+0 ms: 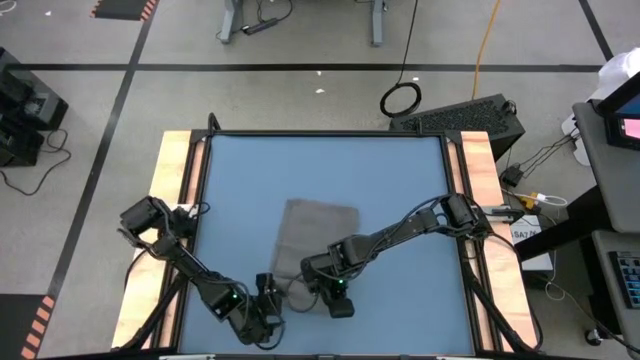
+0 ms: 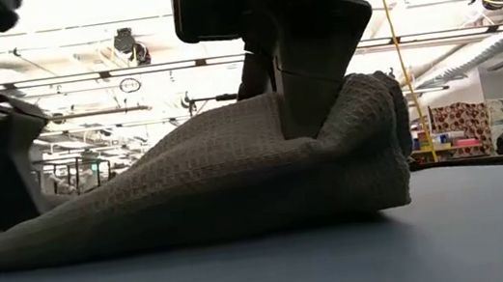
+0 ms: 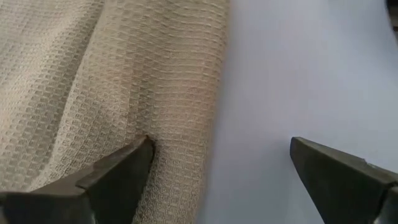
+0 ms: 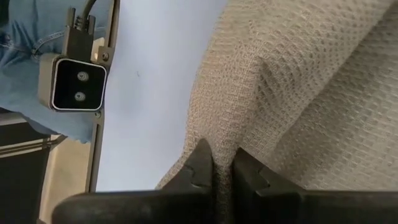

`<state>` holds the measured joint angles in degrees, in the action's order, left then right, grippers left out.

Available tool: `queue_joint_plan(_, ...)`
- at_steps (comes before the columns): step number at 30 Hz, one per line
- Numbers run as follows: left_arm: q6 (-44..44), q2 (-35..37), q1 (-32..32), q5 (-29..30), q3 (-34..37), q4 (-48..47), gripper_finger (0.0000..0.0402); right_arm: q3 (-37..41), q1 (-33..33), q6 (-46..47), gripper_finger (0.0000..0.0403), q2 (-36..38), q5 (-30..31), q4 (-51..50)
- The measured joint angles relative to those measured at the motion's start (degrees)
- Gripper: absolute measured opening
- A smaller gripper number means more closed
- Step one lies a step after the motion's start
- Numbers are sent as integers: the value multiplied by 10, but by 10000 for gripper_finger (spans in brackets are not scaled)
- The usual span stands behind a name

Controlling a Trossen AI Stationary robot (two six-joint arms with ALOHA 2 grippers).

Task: Roll towel
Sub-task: Roll the gray towel

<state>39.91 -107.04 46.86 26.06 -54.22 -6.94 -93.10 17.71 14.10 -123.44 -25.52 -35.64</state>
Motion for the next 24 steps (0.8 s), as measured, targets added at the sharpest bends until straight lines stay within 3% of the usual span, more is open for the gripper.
queue_joint_plan(4, -29, 27, -13, -27, -15, -71, 388, 0, 0, 0, 10, 0, 0, -7)
queue_joint_plan(9, -59, 71, -2, -5, -44, -148, 388, 0, 0, 0, 11, 0, -2, -12)
queue_joint_plan(14, -132, 67, 16, 49, -37, -149, 395, 0, 0, -2, 11, 0, -1, -11)
queue_joint_plan(22, -122, 22, -10, 85, -28, -153, 398, 0, 2, -7, 11, 0, 1, -9)
queue_joint_plan(24, -109, 14, -27, 60, -28, -152, 395, 0, 3, -12, 11, 0, 1, -9)
